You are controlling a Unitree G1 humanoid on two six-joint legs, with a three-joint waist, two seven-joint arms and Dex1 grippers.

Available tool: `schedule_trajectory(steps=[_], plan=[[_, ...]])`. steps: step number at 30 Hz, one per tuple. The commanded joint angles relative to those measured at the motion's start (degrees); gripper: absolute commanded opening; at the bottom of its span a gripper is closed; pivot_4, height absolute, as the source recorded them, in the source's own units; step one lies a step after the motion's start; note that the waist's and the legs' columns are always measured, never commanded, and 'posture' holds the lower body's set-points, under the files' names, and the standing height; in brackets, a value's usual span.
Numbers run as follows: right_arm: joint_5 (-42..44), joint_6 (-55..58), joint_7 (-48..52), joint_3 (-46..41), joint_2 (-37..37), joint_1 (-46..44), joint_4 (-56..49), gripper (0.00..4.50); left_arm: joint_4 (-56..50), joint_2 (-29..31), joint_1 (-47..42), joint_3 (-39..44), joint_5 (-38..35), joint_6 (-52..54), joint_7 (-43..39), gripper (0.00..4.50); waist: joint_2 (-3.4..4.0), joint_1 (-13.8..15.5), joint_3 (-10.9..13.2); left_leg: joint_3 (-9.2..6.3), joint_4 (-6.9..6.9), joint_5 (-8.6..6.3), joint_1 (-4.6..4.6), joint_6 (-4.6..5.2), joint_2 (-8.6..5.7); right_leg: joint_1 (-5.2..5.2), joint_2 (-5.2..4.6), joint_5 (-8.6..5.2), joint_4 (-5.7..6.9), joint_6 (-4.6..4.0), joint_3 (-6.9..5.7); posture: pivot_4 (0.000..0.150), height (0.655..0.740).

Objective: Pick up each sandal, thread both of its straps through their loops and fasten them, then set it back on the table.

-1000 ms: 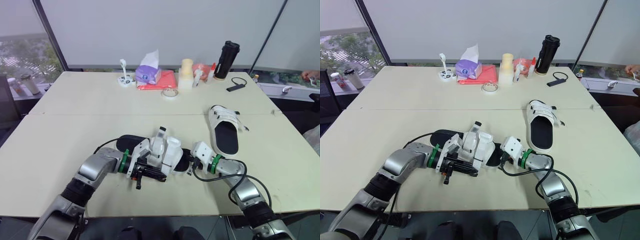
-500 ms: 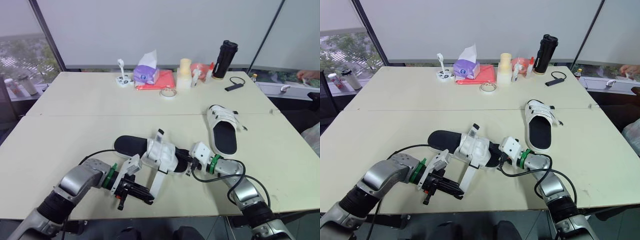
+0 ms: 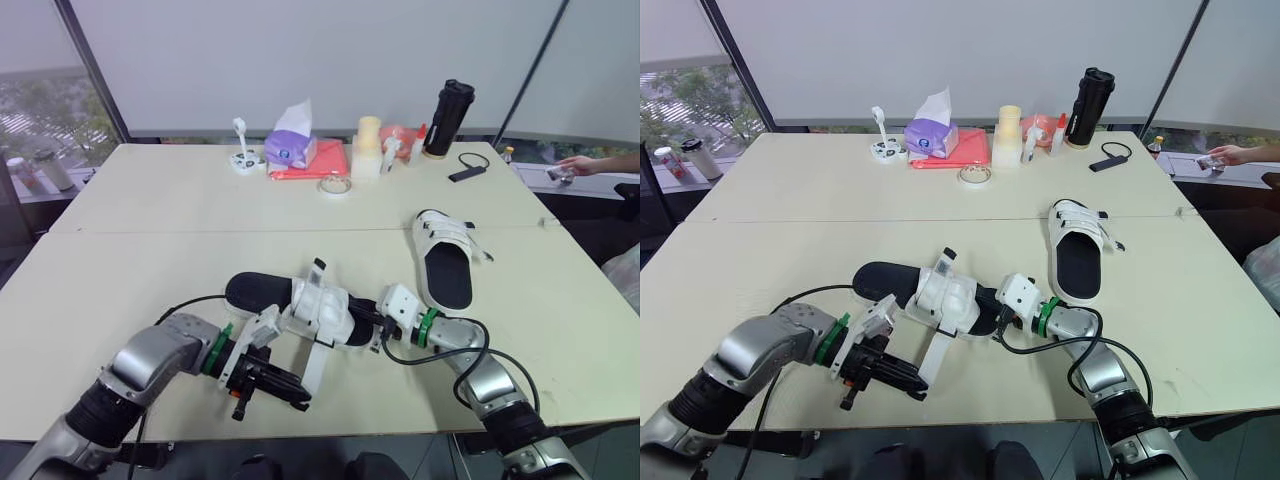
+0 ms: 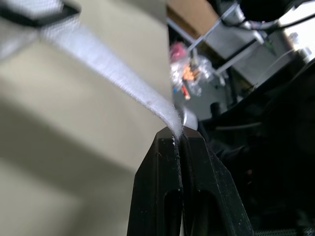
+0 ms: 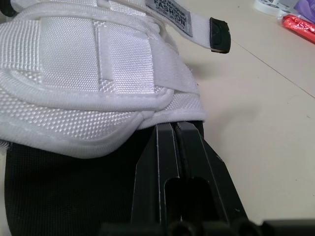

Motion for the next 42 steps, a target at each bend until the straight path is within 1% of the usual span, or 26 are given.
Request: schedule_trajectory(steps=[1, 3, 6, 8, 9, 11, 13, 18, 20, 21, 22, 23, 27, 28, 29, 31, 32, 34, 37, 38, 40, 42], plan=[[-2.85, 2.92, -0.49, 1.19, -0.76, 1.79, 6.19, 0.00, -4.70, 0.34, -2.11, 3.52, -7.02, 4.31, -1.61, 0.03, -0.01, 0.00, 0.00, 0.00, 0.00, 0.00, 0.00, 0.00, 0.00, 0.00, 0.01, 0.00, 0.00, 0.00, 0.00, 0.150, 0.7400], [-2.86, 2.76, -0.55, 1.20, -0.68, 1.72, 6.44, 0.00, -4.45, -0.81, -4.34, 5.79, -9.67, 6.36, -0.59, 0.03, -0.01, -0.02, 0.01, 0.00, 0.01, 0.00, -0.01, 0.00, 0.00, 0.00, 0.05, 0.00, 0.01, 0.01, -0.01, 0.150, 0.7400], [-2.90, 2.66, -0.55, 1.36, -0.53, 1.59, 6.66, 0.00, -1.51, -4.88, -9.19, 9.64, -13.34, 9.58, 2.83, 0.03, -0.03, 0.11, 0.02, -0.01, 0.04, 0.00, -0.02, 0.00, 0.00, 0.00, 0.12, 0.01, 0.01, 0.03, -0.01, 0.150, 0.7400], [-2.88, 2.66, -0.54, 1.43, -0.38, 1.38, 6.81, 0.00, 1.75, -8.90, -12.26, 12.08, -14.77, 11.75, 6.72, 0.03, -0.04, 0.03, 0.03, -0.02, 0.08, 0.00, -0.04, 0.00, -0.02, 0.01, 0.21, 0.07, 0.01, 0.16, -0.01, 0.150, 0.7400], [-2.86, 2.67, -0.52, 1.45, -0.30, 1.28, 6.86, 0.00, 4.30, -11.75, -13.69, 13.46, -14.83, 12.41, 9.90, 0.03, -0.05, 0.05, 0.03, -0.02, 0.08, 0.00, -0.03, 0.01, -0.04, 0.02, 0.22, 0.08, 0.02, 0.17, -0.01, 0.150, 0.7400], [-2.89, 2.71, -0.56, 1.57, -0.13, 1.13, 6.87, 0.00, 9.35, -16.86, -15.69, 15.74, -13.93, 13.08, 16.25, 0.03, -0.05, 0.04, 0.03, -0.02, 0.13, 0.01, -0.03, 0.01, -0.06, 0.01, 0.26, 0.11, 0.04, 0.23, -0.02, 0.150, 0.7400], [-3.06, 2.64, -0.85, 1.68, -0.01, 0.95, 6.79, 0.00, 13.75, -20.86, -16.83, 17.90, -13.63, 13.49, 20.84, 0.03, -0.06, 0.02, 0.03, -0.03, 0.15, 0.01, -0.02, 0.01, -0.08, 0.06, 0.26, 0.12, 0.05, 0.25, -0.02, 0.150, 0.7400], [-2.86, 2.82, -1.05, 1.52, -0.32, 1.61, 6.14, 0.00, 20.96, -25.60, -19.09, 22.67, -15.24, 15.86, 26.42, 0.03, -0.05, 0.17, 0.03, -0.06, 0.16, 0.01, -0.03, 0.00, -0.12, 0.01, 0.29, 0.18, 0.12, 0.35, 0.00, 0.150, 0.7400], [-2.92, 2.76, -1.09, 1.53, -0.42, 1.85, 6.18, 0.00, 23.68, -26.56, -20.25, 23.98, -15.18, 16.32, 27.87, 0.03, -0.06, 0.25, 0.03, -0.10, 0.19, 0.02, -0.03, -0.02, -0.12, 0.05, 0.26, 0.18, 0.13, 0.36, -0.02, 0.150, 0.7400], [-2.92, 2.79, -1.13, 1.52, -0.41, 1.85, 6.18, 0.00, 24.73, -26.84, -20.69, 24.37, -15.02, 16.30, 28.42, 0.59, -0.06, 0.24, 0.03, -0.10, 0.24, 0.02, -0.03, -0.03, -0.13, 0.08, 0.26, 0.19, 0.12, 0.36, -0.03, 0.150, 0.7400], [-2.91, 2.83, -1.16, 1.54, -0.41, 1.82, 6.18, 0.00, 25.19, -26.92, -20.91, 24.40, -14.86, 16.20, 28.50, 0.90, -0.06, 0.24, 0.03, -0.10, 0.27, 0.03, -0.04, -0.03, -0.14, 0.08, 0.24, 0.19, 0.13, 0.37, -0.04, 0.150, 0.7400], [-2.89, 2.89, -1.22, 1.55, -0.41, 1.81, 6.14, 0.00, 25.28, -26.88, -21.00, 24.30, -14.93, 16.33, 28.17, 1.36, -0.06, 0.24, 0.03, -0.10, 0.27, 0.03, -0.04, -0.03, -0.14, 0.09, 0.21, 0.20, 0.13, 0.38, -0.05, 0.150, 0.7400], [-2.87, 2.97, -1.23, 1.62, -0.39, 1.56, 6.39, 0.00, 24.80, -27.01, -21.59, 24.73, -15.44, 16.50, 27.53, 3.42, -0.04, 0.25, 0.01, -0.11, 0.26, 0.03, -0.03, -0.04, -0.24, 0.11, 0.17, 0.20, 0.13, 0.39, -0.06, 0.150, 0.7400], [-2.87, 2.95, -1.21, 1.64, -0.39, 1.56, 6.41, 0.00, 24.89, -27.30, -22.09, 25.43, -15.53, 15.90, 28.05, 4.04, -0.05, 0.25, 0.01, -0.12, 0.26, 0.03, -0.04, -0.04, -0.24, 0.11, 0.16, 0.20, 0.13, 0.39, -0.06, 0.150, 0.7400], [-2.87, 2.96, -1.21, 1.66, -0.38, 1.58, 6.40, 0.00, 25.30, -27.56, -22.93, 26.45, -15.86, 15.45, 28.64, 4.47, -0.05, 0.25, 0.01, -0.14, 0.26, 0.04, -0.04, -0.05, -0.24, 0.11, 0.15, 0.20, 0.13, 0.40, -0.06, 0.150, 0.7400], [-2.85, 3.01, -1.19, 1.66, -0.38, 1.60, 6.35, 0.00, 26.01, -27.18, -25.28, 27.96, -15.94, 13.59, 28.56, 4.47, -0.08, 0.27, 0.03, -0.14, 0.26, 0.05, -0.04, -0.07, -0.23, 0.12, 0.13, 0.21, 0.13, 0.40, -0.06, 0.150, 0.7400], [-2.82, 3.03, -1.14, 1.64, -0.40, 1.64, 6.33, 0.00, 26.20, -26.49, -26.47, 27.51, -14.43, 11.25, 27.97, 4.47, -0.09, 0.26, 0.04, -0.16, 0.27, 0.07, -0.06, -0.11, -0.27, 0.11, 0.13, 0.21, 0.13, 0.40, -0.07, 0.150, 0.7400], [-2.83, 3.02, -1.07, 1.66, -0.48, 1.69, 6.32, 0.00, 25.91, -24.03, -27.80, 24.03, -10.18, 5.89, 24.52, 4.47, -0.08, 0.25, 0.03, -0.17, 0.26, 0.09, -0.07, -0.13, -0.34, 0.10, 0.13, 0.21, 0.13, 0.40, -0.08, 0.150, 0.7400], [-2.81, 2.99, -0.99, 1.71, -0.53, 1.58, 6.52, 0.00, 23.04, -16.81, -26.75, 10.72, 2.12, -9.06, 13.48, 4.47, -0.01, 0.18, -0.01, -0.13, 0.07, 0.11, 0.06, -0.18, -0.47, 0.13, 0.07, 0.21, 0.09, 0.40, -0.06, 0.150, 0.7400], [-2.82, 2.97, -0.94, 1.73, -0.53, 1.55, 6.57, 0.00, 22.99, -15.22, -26.74, 8.02, 4.77, -12.89, 10.82, 4.47, -0.01, 0.21, 0.00, -0.11, -0.13, 0.29, 0.21, -0.51, -0.52, 0.20, 0.04, 0.20, 0.06, 0.40, -0.04, 0.150, 0.7400], [-2.84, 2.95, -0.89, 1.72, -0.55, 1.53, 6.58, 0.00, 23.41, -12.68, -26.82, 4.19, 9.98, -21.12, 7.08, 4.47, -0.04, 0.30, 0.01, -0.12, -0.17, 0.30, 0.31, -0.52, -0.52, 0.31, 0.02, 0.19, 0.01, 0.36, -0.05, 0.150, 0.7400], [-2.79, 2.96, -0.86, 1.56, -0.66, 1.61, 6.47, 0.00, 23.60, -10.09, -25.69, 0.29, 17.31, -32.58, 5.24, 4.47, -0.07, 0.31, 0.04, -0.12, -0.16, 0.30, 0.27, -0.52, -0.49, 0.32, -0.03, 0.08, -0.03, 0.16, -0.02, 0.150, 0.7400]])
